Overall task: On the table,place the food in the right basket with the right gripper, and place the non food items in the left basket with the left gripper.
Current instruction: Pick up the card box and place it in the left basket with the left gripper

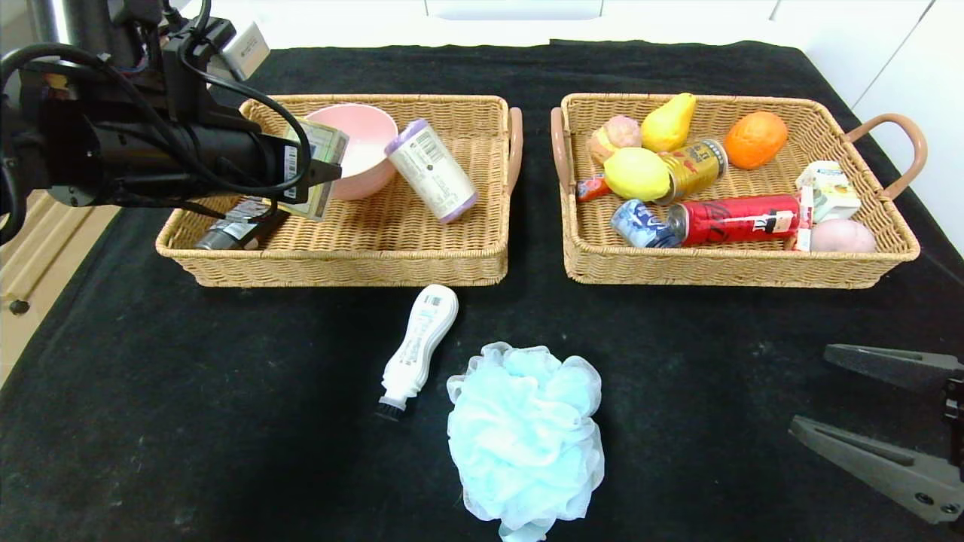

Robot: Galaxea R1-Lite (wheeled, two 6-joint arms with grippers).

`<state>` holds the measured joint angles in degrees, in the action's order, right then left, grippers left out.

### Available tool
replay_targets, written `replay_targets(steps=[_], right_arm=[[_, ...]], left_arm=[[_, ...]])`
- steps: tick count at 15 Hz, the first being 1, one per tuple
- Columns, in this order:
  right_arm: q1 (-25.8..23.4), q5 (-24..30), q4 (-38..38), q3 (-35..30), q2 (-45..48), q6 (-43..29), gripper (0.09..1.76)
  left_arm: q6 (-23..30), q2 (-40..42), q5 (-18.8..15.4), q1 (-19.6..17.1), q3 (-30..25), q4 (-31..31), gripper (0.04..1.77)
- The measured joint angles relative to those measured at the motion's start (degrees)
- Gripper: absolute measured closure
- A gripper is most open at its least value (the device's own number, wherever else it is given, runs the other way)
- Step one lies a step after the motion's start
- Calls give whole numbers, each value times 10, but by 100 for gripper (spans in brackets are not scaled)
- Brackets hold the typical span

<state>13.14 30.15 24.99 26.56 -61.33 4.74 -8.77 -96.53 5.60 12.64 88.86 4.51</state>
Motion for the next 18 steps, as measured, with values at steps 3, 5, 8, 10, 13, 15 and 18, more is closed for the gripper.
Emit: replay_targets(steps=[3,5,8,10,13,15,18], right_arm=[[0,0,0,-1,-1,0,14],[0,0,1,-1,-1,1,14],[-1,0,1,0,-1,1,14],[-1,0,1,0,-1,1,14],[-2,0,1,0,-1,1,14],[-2,0,1,0,-1,2,14],[-2,0,1,0,-1,2,14]], left_arm=[[1,-12,0,-2,1,-19,79],[7,-17,2,-2,3,-21,79],[8,-20,5,-2,2,-21,61],[7,-21,6,-2,2,-20,50],[7,-20,7,-2,2,-20,37],[6,-17,6,-1,-2,-20,31],[8,-7,6,5,-7,-11,24]])
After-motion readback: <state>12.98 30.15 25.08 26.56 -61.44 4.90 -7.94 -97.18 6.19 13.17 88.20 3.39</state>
